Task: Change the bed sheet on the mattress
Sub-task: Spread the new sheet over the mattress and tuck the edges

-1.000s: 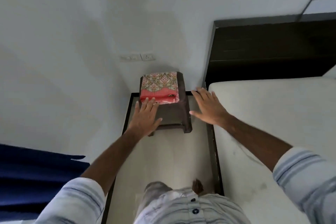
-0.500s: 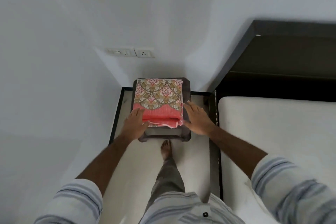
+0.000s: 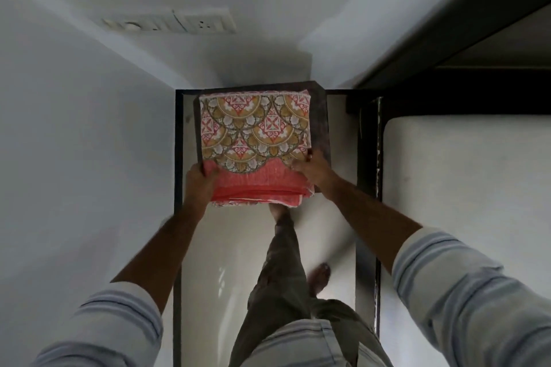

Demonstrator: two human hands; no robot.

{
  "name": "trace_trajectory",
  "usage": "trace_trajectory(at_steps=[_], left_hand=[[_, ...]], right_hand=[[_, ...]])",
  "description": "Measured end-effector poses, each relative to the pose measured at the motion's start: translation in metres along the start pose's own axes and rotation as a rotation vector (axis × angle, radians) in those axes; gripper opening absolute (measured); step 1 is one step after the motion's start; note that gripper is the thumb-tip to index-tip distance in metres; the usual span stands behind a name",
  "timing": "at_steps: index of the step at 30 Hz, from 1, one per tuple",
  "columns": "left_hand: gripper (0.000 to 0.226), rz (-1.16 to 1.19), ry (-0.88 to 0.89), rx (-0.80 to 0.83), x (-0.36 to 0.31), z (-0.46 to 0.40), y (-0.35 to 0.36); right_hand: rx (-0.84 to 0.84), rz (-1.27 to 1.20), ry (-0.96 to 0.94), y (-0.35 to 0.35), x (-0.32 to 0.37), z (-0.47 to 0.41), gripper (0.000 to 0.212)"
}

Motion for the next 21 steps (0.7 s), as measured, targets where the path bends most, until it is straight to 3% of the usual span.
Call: trace_trajectory(at_steps=[4, 10, 14, 16, 19, 21], left_hand=[[0.042, 0.030, -0.074, 0.060, -0.014, 0.007, 0.005], [0.045, 0.154, 0.015, 0.119, -0.068, 0.056, 0.023], [0.039, 0.218, 0.131, 0.190, -0.096, 0.141, 0.057], [0.050, 0.231, 0.212, 0.225, -0.110, 0.194, 0.077], [0.057, 0.231, 0.382, 0.279, -0.151, 0.286, 0.112], [0.046, 0.212, 0.485, 0.348, -0.187, 0.347, 0.136]], right_hand=[[0.036, -0.139, 0.046, -0.003, -0.002, 0.005, 0.027], [0.057, -0.505, -0.062, -0.024, 0.039, 0.052, 0.023], [0.002, -0.507, -0.205, -0.090, 0.061, 0.129, 0.019], [-0.027, -0.493, -0.289, -0.135, 0.065, 0.175, 0.018], [-0.059, -0.520, -0.388, -0.206, 0.063, 0.264, 0.031], [-0.075, -0.555, -0.456, -0.252, 0.056, 0.324, 0.042]])
Point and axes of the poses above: each hand's wrist, its own z-axis away from the middle knuckle, its own y-axis out of the palm, x = y × z, the point moved 7 cm from there along -z, towards the middle knuckle, and after that the axes turned 9 degrees about -y, right-handed, at the moved point
